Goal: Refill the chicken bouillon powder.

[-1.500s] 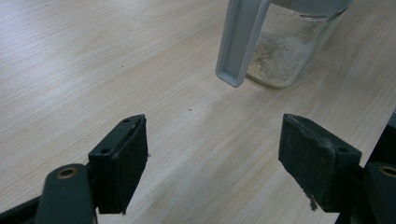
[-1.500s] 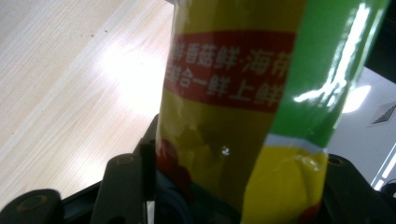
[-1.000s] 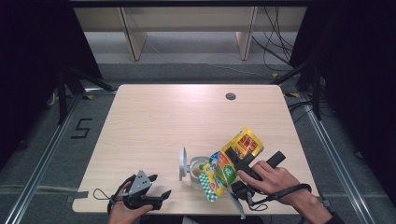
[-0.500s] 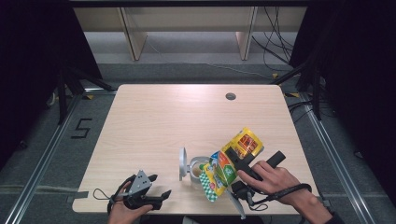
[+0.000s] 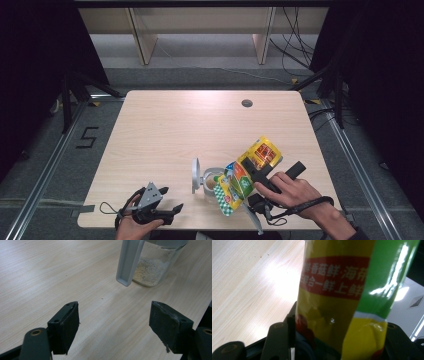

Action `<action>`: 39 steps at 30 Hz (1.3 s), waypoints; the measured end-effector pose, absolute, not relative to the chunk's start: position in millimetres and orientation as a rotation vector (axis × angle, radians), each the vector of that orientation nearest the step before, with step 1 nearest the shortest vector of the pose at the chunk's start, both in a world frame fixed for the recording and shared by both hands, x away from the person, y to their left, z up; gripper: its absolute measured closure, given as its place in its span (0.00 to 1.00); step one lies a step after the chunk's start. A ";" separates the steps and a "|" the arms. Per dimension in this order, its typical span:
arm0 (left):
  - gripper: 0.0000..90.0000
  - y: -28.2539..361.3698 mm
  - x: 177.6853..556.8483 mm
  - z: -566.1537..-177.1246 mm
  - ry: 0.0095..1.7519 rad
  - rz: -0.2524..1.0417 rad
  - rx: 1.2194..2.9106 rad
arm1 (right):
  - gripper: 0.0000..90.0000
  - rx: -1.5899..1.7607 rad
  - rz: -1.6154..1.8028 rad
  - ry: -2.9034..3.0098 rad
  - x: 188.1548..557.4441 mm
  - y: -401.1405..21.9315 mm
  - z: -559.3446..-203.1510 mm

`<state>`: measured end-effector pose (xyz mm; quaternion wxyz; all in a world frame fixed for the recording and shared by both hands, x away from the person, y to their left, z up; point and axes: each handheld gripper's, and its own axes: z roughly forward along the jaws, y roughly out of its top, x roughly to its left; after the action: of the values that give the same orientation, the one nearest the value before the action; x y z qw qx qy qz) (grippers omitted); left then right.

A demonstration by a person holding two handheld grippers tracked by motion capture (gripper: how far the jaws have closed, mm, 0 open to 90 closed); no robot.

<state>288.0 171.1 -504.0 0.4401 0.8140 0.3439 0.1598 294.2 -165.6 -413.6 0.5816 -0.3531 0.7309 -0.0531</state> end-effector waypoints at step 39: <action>0.27 170.3 287.2 -504.7 0.882 0.376 2.006 | 0.56 -0.841 -0.135 1.702 294.6 -165.6 -412.2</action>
<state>287.2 170.3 -504.7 0.4429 0.8089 0.3557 0.1516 294.6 -165.6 -412.2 0.5803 -0.3600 0.7282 -0.0576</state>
